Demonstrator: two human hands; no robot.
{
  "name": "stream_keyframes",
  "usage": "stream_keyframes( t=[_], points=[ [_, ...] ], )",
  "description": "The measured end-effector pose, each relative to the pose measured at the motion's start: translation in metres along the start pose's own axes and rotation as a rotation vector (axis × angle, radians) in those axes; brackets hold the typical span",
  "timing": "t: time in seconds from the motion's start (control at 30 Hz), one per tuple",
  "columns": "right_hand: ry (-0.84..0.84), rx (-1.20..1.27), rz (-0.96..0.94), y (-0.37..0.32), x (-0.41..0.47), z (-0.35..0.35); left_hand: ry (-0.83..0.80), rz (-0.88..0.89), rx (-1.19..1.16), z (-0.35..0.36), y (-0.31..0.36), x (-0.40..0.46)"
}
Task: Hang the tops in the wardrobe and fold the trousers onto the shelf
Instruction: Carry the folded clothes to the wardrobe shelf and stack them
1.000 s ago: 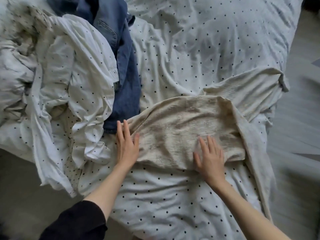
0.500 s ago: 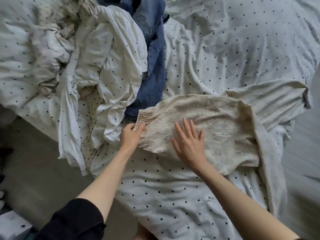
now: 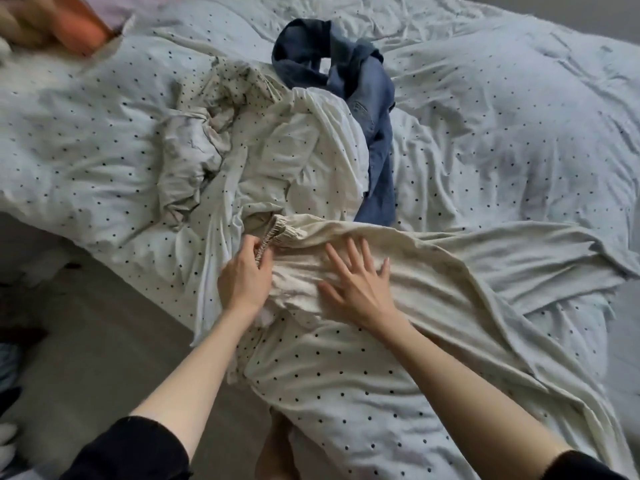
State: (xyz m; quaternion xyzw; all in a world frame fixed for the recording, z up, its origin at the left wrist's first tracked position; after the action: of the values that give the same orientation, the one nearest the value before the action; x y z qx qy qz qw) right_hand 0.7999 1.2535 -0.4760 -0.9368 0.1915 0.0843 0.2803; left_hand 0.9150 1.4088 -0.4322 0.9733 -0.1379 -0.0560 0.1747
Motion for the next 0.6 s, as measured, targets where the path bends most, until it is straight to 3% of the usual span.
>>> stream_keyframes(
  t=[0.17,0.27,0.37,0.47,0.6],
  points=[
    [-0.05,0.043,0.014,-0.067,0.055,0.032,-0.052,-0.029,0.003,-0.023,-0.071,0.055],
    [-0.1,0.14,0.07,-0.099,0.091,0.056,-0.165,-0.045,0.057,-0.026,-0.113,0.095],
    [-0.158,0.077,0.151,-0.098,0.108,0.071,-0.261,-0.022,0.16,-0.01,-0.125,0.109],
    [-0.128,0.01,0.119,-0.087,0.103,0.072,-0.236,0.091,0.149,0.012,-0.114,0.101],
    [0.043,0.051,0.079,-0.062,0.064,0.059,-0.174,0.315,0.175,0.035,-0.079,0.067]
  ],
)
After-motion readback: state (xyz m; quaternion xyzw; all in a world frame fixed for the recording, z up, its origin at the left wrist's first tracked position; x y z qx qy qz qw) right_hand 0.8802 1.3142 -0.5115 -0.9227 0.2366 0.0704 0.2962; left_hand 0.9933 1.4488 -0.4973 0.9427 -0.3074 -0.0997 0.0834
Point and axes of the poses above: each hand's wrist, its own x-axis towards the middle knuckle, its own z-axis out of the palm, y = z × x, the point moved 3 cm from there along x, towards the middle knuckle, and after that the axes turned 13 degrees about x, right-handed, at the moved point
